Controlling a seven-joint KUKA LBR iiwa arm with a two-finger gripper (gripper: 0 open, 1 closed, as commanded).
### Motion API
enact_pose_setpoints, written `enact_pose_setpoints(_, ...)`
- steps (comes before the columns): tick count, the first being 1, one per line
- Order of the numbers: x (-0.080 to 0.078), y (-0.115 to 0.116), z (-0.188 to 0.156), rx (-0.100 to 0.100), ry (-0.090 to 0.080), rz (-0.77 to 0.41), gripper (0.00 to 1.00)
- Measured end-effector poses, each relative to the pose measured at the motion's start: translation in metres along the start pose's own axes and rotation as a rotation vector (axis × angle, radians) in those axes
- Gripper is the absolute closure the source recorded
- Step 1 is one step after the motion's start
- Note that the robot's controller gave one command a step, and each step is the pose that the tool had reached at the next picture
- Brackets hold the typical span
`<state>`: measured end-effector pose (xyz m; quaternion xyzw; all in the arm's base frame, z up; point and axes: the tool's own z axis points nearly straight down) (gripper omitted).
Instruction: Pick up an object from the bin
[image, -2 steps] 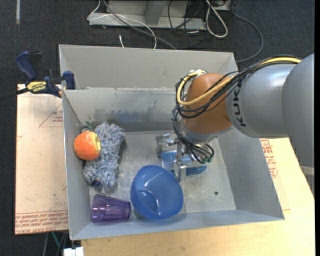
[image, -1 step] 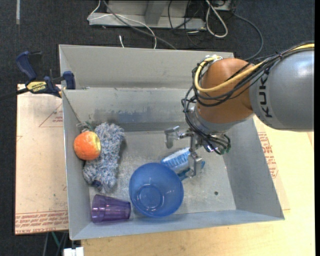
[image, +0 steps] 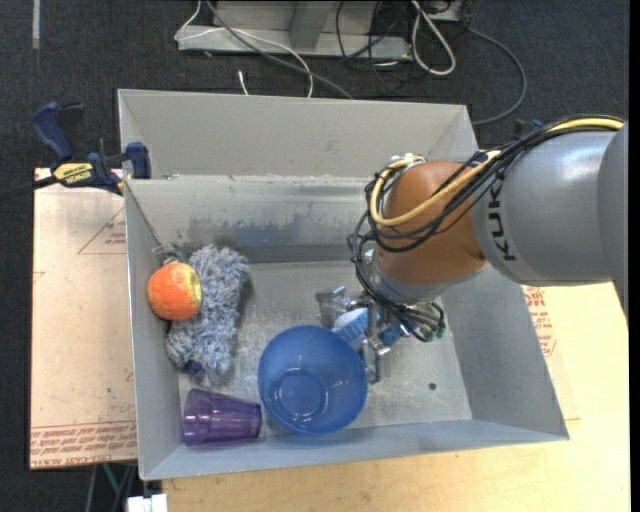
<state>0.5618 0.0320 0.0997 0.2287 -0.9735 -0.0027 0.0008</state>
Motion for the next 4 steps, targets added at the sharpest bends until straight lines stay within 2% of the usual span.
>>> enact_pose_setpoints(1,0.0,0.021,0.03,0.011,-0.02,-0.014,0.0)
enact_pose_setpoints(2,0.038,0.031,0.029,0.01,-0.014,-0.175,1.0)
enact_pose_setpoints(4,0.04,0.032,0.017,0.007,-0.009,-0.173,1.0)
